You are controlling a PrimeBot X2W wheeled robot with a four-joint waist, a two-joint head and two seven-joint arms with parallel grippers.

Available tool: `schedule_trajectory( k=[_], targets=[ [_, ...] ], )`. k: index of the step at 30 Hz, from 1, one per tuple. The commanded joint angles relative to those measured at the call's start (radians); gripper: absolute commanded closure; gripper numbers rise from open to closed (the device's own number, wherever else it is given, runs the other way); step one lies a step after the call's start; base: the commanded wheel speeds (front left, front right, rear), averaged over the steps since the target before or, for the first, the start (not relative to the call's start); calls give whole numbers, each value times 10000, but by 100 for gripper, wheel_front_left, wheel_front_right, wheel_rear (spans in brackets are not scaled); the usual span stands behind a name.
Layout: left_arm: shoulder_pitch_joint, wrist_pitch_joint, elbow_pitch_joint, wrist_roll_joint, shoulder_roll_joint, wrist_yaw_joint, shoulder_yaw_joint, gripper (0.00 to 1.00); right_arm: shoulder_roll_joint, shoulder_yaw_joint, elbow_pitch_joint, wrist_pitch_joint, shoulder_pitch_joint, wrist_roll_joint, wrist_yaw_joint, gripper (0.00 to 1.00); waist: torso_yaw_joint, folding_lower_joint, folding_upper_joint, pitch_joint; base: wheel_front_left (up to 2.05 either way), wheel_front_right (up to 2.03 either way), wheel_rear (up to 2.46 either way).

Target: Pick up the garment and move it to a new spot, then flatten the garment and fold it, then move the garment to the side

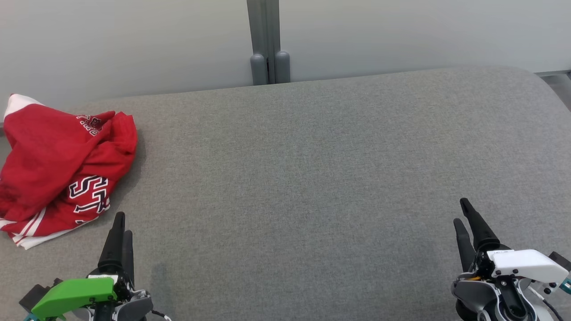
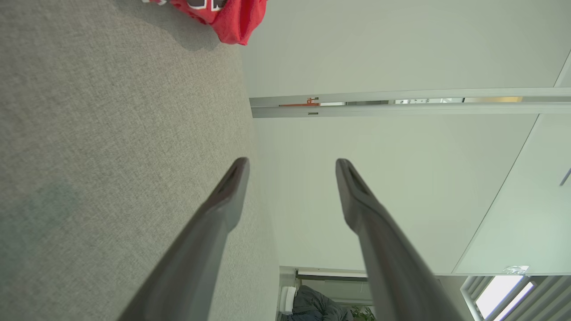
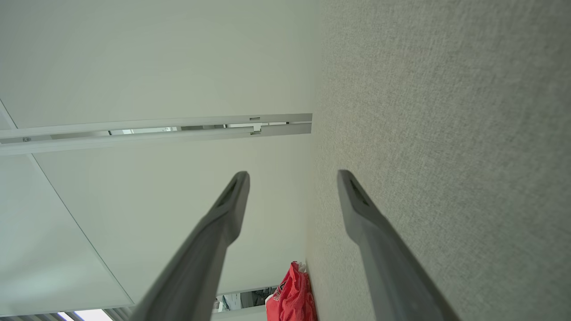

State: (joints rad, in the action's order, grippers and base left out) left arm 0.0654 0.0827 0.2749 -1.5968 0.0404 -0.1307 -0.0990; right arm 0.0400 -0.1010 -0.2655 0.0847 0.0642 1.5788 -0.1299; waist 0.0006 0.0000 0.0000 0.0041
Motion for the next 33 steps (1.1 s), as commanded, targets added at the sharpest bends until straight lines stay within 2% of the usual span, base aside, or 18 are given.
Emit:
schedule_trajectory(
  k=[1,17,33],
  targets=[
    [137,-128,-233,278,40,0,13,0,45,49,281,-147,89,-268,-3,0,2,0,0,3,0,0,0],
    [120,-836,-672,3019,58,31,132,0,63,360,983,-854,-71,-2950,-4,0,7,0,0,16,0,0,0],
    [-140,-1447,-1070,6774,104,165,338,0,140,760,1397,-1465,-270,-5908,-5,0,16,0,0,7,0,0,0]
  ],
)
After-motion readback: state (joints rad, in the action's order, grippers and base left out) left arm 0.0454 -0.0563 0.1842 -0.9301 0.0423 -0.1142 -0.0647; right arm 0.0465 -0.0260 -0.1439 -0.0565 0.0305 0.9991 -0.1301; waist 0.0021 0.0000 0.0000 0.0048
